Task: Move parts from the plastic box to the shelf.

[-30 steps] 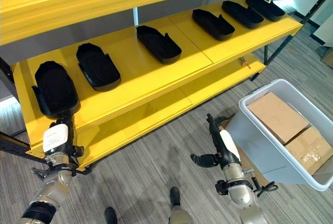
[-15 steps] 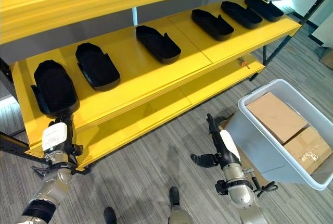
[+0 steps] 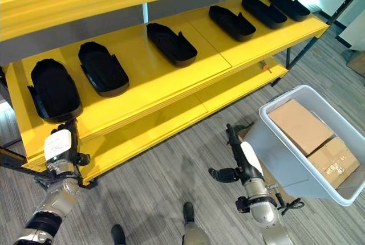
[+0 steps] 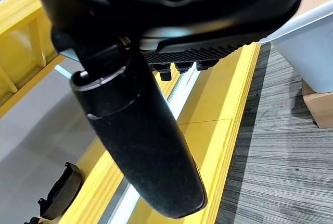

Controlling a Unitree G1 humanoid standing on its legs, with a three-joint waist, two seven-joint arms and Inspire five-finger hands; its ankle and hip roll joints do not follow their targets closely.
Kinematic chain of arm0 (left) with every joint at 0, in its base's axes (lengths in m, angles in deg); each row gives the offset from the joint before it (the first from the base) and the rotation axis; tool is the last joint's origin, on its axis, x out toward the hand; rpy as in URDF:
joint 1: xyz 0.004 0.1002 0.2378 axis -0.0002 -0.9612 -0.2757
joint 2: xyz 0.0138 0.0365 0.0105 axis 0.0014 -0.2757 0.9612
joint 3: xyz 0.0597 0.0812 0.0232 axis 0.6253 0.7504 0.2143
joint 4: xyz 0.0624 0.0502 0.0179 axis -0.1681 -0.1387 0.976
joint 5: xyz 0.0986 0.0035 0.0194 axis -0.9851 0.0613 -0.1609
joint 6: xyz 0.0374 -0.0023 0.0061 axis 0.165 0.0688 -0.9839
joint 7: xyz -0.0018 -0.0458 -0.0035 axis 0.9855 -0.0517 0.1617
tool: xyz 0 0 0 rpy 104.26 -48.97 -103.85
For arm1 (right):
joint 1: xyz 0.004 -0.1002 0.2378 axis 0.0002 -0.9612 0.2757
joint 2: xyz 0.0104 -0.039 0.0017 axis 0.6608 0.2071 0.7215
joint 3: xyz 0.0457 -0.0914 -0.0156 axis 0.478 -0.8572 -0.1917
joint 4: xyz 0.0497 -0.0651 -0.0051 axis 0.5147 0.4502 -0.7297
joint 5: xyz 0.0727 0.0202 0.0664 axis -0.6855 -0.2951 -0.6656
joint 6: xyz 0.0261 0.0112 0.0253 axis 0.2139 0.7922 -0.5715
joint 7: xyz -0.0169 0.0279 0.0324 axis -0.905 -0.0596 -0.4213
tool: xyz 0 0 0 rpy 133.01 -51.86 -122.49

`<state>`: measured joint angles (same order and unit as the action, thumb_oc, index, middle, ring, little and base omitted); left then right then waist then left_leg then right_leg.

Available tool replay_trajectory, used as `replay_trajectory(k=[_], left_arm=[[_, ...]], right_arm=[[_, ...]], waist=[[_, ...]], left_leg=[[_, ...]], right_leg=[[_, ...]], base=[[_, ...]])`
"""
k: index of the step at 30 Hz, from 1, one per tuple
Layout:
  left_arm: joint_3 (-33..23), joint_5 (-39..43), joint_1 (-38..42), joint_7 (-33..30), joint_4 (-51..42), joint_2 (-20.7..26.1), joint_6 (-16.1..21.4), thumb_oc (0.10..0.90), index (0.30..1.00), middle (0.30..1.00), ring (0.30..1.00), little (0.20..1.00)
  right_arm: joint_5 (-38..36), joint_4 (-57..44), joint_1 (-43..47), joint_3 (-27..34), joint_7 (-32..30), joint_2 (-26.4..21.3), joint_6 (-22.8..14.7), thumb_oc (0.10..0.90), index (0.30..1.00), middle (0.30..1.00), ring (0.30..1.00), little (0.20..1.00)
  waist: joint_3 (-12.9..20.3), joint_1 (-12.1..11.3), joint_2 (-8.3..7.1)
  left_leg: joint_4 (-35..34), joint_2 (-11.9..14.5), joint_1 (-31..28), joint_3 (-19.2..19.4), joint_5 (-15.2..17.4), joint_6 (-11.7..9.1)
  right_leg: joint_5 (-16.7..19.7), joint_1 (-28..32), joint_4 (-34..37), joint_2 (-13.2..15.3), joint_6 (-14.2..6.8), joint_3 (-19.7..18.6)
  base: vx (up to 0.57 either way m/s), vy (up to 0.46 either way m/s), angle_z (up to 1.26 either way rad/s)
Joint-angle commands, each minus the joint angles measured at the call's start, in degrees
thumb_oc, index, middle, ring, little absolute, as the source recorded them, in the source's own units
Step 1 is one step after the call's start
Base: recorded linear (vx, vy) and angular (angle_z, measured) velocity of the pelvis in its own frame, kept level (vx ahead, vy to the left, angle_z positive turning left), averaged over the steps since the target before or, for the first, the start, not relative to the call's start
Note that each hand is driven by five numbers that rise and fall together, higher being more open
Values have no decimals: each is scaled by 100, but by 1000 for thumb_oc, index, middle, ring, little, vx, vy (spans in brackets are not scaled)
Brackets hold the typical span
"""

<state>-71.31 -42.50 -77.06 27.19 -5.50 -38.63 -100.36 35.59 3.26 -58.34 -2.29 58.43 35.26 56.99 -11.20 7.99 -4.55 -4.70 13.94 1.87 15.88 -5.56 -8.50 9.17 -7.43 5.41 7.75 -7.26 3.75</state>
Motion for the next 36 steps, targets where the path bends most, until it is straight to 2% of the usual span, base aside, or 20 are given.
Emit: replay_trajectory(k=[1,14,36], left_arm=[[-257,39,930,-482,366,716,133,900,1000,1000,1000,1000],[-331,-23,757,-418,169,718,124,900,1000,1000,1000,1000],[-320,-7,984,-403,248,866,147,900,1000,1000,1000,1000]], right_arm=[[-210,-545,574,336,-241,-234,-593,900,1000,1000,1000,1000],[-183,-532,579,328,-224,-223,-577,900,1000,1000,1000,1000],[-214,-557,614,375,-211,-227,-588,900,1000,1000,1000,1000]], waist=[[83,49,-89],[64,20,-120],[40,67,-221]], left_leg=[[-30,11,-397,-218,271,68],[-30,4,-413,-210,302,82],[-30,21,-341,-144,297,85]], right_leg=[[-399,393,-41,-35,-117,204],[-398,383,-41,-41,-112,170],[-343,215,-41,-58,-130,76]], base=[[0,0,0],[0,0,0],[-1,5,-3]])
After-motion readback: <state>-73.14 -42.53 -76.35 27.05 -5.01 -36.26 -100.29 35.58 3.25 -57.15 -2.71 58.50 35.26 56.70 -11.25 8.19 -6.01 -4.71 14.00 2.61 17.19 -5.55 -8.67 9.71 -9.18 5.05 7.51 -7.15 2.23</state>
